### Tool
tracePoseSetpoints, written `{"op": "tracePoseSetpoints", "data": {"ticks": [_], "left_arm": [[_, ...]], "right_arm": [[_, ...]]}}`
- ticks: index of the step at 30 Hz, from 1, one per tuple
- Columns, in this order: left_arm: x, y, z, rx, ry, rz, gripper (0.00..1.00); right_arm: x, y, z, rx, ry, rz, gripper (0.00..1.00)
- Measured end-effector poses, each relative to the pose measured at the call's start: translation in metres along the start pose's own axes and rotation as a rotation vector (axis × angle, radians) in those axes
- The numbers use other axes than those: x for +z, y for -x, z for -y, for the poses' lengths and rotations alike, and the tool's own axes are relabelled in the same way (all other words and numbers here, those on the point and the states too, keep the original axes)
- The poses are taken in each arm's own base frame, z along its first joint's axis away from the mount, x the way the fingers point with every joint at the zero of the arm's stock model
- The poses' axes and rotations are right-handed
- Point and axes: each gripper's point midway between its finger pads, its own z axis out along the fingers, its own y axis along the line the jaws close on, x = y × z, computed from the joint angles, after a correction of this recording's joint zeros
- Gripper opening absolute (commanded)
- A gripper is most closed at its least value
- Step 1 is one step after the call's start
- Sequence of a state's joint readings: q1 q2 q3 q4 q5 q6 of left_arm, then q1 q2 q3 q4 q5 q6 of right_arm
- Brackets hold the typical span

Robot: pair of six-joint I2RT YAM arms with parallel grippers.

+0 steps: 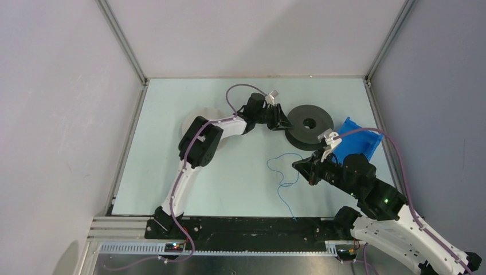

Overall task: Wrap the cables
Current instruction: Move the cable reel to the center of the board.

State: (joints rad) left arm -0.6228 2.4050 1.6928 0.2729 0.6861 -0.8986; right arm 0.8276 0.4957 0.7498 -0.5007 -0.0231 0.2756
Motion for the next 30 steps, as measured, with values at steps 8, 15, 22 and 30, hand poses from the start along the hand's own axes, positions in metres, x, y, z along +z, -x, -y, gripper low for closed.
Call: {"op": "tracePoseSetpoints", "data": {"ticks": [8, 15, 22, 30], "left_arm": [[-0.017, 0.001, 0.030, -0.033, -0.059, 0.018, 0.00], [-0.075, 0.009, 0.042, 0.042, 0.061, 0.107, 0.00], [-0.151, 0.026, 0.065, 0.355, 0.385, 0.222, 0.00], [-0.204, -0.011, 0.075, 0.607, 0.634, 0.189, 0.00]], "right_arm": [[0.001, -0.001, 0.002, 0.000, -0.008, -0.005, 0.00], [0.003, -0.007, 0.003, 0.000, -0.011, -0.016, 0.01], [0.003, -0.006, 0.004, -0.012, -0.012, -0.012, 0.02], [0.000, -0.004, 0.009, -0.024, -0.038, 0.010, 0.02]]}}
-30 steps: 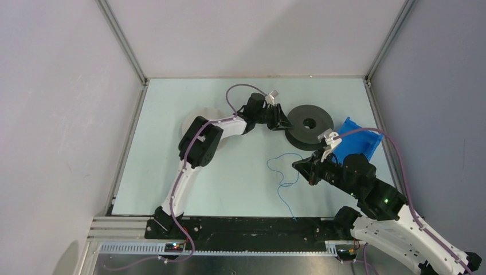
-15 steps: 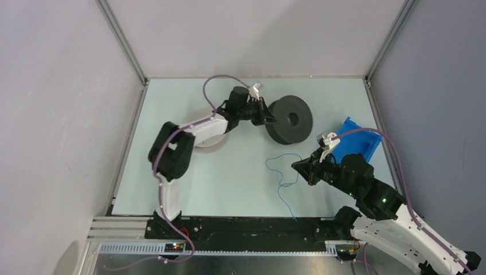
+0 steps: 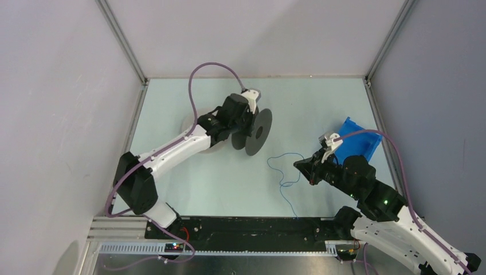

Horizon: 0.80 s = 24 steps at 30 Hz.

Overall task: Wrap the cables
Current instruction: Move the cable reel to the center of the board.

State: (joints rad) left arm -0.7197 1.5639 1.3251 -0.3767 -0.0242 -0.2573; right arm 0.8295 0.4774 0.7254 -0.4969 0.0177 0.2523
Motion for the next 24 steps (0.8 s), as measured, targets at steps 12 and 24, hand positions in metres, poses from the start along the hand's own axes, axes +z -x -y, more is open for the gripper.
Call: {"op": "tracePoseSetpoints", "data": {"ticks": [12, 24], "left_arm": [[-0.005, -0.032, 0.000, 0.097, 0.057, -0.074, 0.18], [-0.007, -0.046, 0.001, 0.074, 0.047, -0.122, 0.37]], "right_arm": [[0.006, -0.006, 0.011, 0.010, -0.060, -0.018, 0.06], [0.038, -0.015, 0.074, 0.114, -0.347, -0.049, 0.08]]}}
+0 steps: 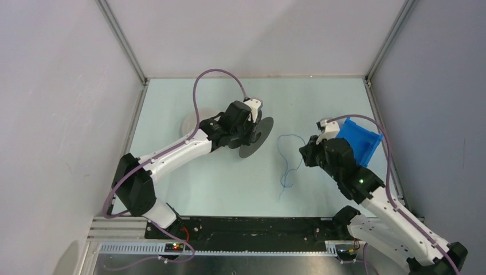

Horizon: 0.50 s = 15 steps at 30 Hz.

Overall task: Wrap the cables
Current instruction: Move the cable reel to the center of the board.

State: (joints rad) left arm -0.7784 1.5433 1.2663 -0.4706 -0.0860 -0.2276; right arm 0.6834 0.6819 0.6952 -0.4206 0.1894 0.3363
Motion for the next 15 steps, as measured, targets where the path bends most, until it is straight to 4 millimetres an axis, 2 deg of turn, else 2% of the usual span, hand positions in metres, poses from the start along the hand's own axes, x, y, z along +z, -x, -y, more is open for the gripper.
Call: {"op": "tracePoseSetpoints", "data": {"ticks": [3, 7, 11, 15], "left_arm": [[-0.002, 0.000, 0.003, -0.009, -0.014, -0.001, 0.41], [-0.012, 0.006, 0.007, -0.021, -0.041, 0.020, 0.50], [-0.029, 0.017, 0.008, -0.023, -0.051, 0.066, 0.56], [-0.044, 0.030, -0.003, -0.030, -0.023, 0.120, 0.57]], "right_arm": [[0.016, 0.004, 0.027, 0.064, -0.098, -0.002, 0.07], [0.030, -0.001, 0.061, 0.164, -0.189, -0.013, 0.05], [0.032, -0.012, 0.068, 0.210, -0.194, -0.024, 0.05], [0.033, -0.016, 0.067, 0.231, -0.180, -0.026, 0.07]]}}
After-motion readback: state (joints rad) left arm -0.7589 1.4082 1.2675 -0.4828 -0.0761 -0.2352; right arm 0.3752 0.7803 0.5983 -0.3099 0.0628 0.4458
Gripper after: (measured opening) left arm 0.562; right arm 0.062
